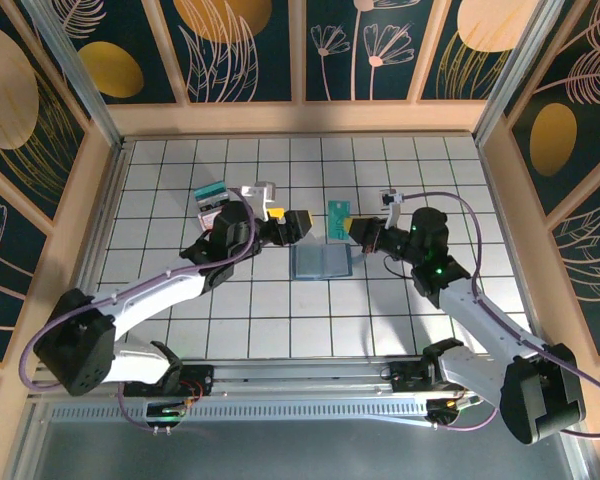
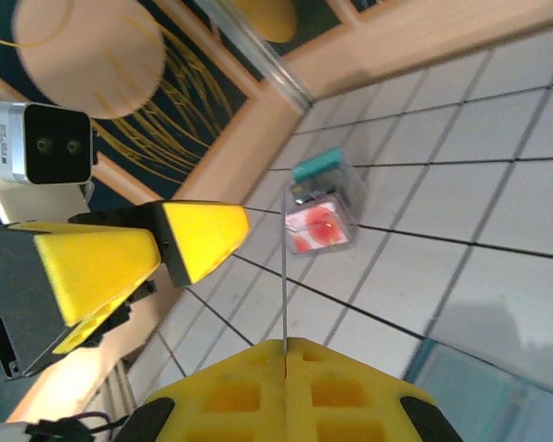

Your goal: Take the credit cards out of the card holder

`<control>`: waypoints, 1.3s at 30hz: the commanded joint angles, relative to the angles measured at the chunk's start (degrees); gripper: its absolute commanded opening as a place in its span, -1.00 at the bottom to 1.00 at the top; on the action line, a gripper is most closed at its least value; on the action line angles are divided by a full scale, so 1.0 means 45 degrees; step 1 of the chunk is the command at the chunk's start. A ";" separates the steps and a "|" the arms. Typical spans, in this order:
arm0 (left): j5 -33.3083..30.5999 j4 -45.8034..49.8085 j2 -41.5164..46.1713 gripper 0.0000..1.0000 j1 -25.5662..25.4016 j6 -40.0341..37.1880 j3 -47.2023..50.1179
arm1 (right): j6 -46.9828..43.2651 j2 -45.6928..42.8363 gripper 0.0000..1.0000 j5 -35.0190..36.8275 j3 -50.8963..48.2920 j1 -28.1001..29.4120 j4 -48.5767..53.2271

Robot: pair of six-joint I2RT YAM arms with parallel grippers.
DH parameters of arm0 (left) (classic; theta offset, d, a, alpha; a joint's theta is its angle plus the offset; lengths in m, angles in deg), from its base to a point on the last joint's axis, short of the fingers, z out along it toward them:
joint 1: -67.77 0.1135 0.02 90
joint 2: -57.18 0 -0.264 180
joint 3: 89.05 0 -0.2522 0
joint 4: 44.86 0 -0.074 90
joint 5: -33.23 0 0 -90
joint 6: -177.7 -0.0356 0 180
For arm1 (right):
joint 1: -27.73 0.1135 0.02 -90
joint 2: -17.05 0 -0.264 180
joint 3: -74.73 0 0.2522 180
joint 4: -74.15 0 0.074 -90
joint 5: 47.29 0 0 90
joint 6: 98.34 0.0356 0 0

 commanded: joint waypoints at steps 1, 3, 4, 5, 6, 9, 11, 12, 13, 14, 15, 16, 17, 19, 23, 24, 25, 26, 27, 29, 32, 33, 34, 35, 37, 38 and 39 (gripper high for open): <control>0.1136 -0.1556 0.0364 0.86 0.0150 -0.0236 0.0436 | 0.0805 0.0102 -1.00 -0.1160 -0.0230 -0.0006 -0.2497; 0.1569 -0.2029 0.0399 0.89 0.0170 -0.0160 0.0483 | 0.1235 0.0207 -1.00 -0.1409 -0.0313 0.0020 -0.3339; 0.1781 -0.2247 0.0355 0.89 0.0169 -0.0088 0.0503 | 0.1399 0.0259 -1.00 -0.1527 -0.0334 0.0024 -0.3705; 0.2090 -0.2545 0.0303 0.89 0.0170 0.0000 0.0507 | 0.1590 0.0344 -1.00 -0.1610 -0.0331 0.0042 -0.4037; 0.2409 -0.2896 0.0241 0.89 0.0174 0.0102 0.0502 | 0.1738 0.0407 -1.00 -0.1661 -0.0299 0.0066 -0.4300; 0.3209 -0.3733 -0.0027 0.84 0.0184 0.0399 0.0446 | 0.2016 0.0753 -1.00 -0.1813 -0.0141 0.0183 -0.4949; 0.3493 -0.4063 -0.0175 0.77 0.0169 0.0499 0.0357 | 0.2103 0.1000 -1.00 -0.1933 0.0011 0.0307 -0.5204; 0.3603 -0.4172 -0.0273 0.72 0.0169 0.0557 0.0313 | 0.2139 0.1131 -1.00 -0.1988 0.0081 0.0337 -0.5300; 0.3712 -0.4270 -0.0374 0.68 0.0179 0.0612 0.0262 | 0.2195 0.1264 -1.00 -0.2060 0.0154 0.0412 -0.5451; 0.3794 -0.4401 -0.0471 0.64 0.0171 0.0699 0.0220 | 0.2255 0.1382 -1.00 -0.2129 0.0203 0.0465 -0.5593; 0.3860 -0.4491 -0.0556 0.61 0.0176 0.0743 0.0210 | 0.2334 0.1485 -1.00 -0.2189 0.0241 0.0495 -0.5771; 0.3890 -0.4535 -0.0656 0.56 0.0183 0.0782 0.0172 | 0.2417 0.1582 -1.00 -0.2252 0.0252 0.0548 -0.5959; 0.3918 -0.4566 -0.0721 0.51 0.0186 0.0797 0.0134 | 0.2505 0.1674 -1.00 -0.2318 0.0276 0.0579 -0.6151; 0.3953 -0.4698 -0.0845 0.41 0.0180 0.0876 0.0140 | 0.2630 0.1811 -1.00 -0.2394 0.0319 0.0620 -0.6392; 0.4223 -0.5182 -0.1044 0.20 0.0160 0.1112 0.0171 | 0.2795 0.2013 -1.00 -0.2500 0.0370 0.0704 -0.6703; 0.4287 -0.5274 -0.1064 0.15 0.0178 0.1149 0.0171 | 0.2820 0.2043 -1.00 -0.2521 0.0385 0.0707 -0.6743; 0.4326 -0.5380 -0.1084 0.09 0.0180 0.1173 0.0190 | 0.2845 0.2079 -1.00 -0.2556 0.0403 0.0712 -0.6789; 0.4379 -0.5468 -0.1102 0.00 0.0171 0.1193 0.0190 | 0.2869 0.2092 -1.00 -0.2580 0.0409 0.0743 -0.6827; 0.4421 -0.5538 -0.1122 -0.07 0.0171 0.1195 0.0189 | 0.2870 0.2111 -1.00 -0.2590 0.0424 0.0748 -0.6832; 0.4463 -0.5592 -0.1127 -0.21 0.0170 0.1171 0.0189 | 0.2855 0.2138 -1.00 -0.2599 0.0429 0.0752 -0.6833; 0.4432 -0.5426 -0.1133 -0.45 0.0169 0.0989 0.0118 | 0.2813 0.2171 -1.00 -0.2600 0.0429 0.0774 -0.6748; 0.4413 -0.5319 -0.1082 -0.52 0.0183 0.0880 0.0073 | 0.2783 0.2170 -1.00 -0.2582 0.0436 0.0770 -0.6687; 0.4367 -0.5183 -0.1053 -0.59 0.0170 0.0749 0.0046 | 0.2743 0.2190 -1.00 -0.2547 0.0439 0.0771 -0.6586; 0.4286 -0.5017 -0.0982 -0.66 0.0174 0.0616 -0.0005 | 0.2695 0.2191 -1.00 -0.2527 0.0449 0.0770 -0.6514; 0.4107 -0.4539 -0.0905 -0.79 0.0190 0.0227 -0.0137 | 0.2641 0.2197 -1.00 -0.2474 0.0483 0.0771 -0.6325; 0.3998 -0.4164 -0.0843 -0.87 0.0180 -0.0002 -0.0237 | 0.2551 0.2173 -0.87 -0.2411 0.0516 0.0770 -0.6056; 0.3934 -0.3798 -0.0811 -0.93 0.0195 -0.0263 -0.0336 | 0.2412 0.2155 -0.75 -0.2340 0.0611 0.0769 -0.5737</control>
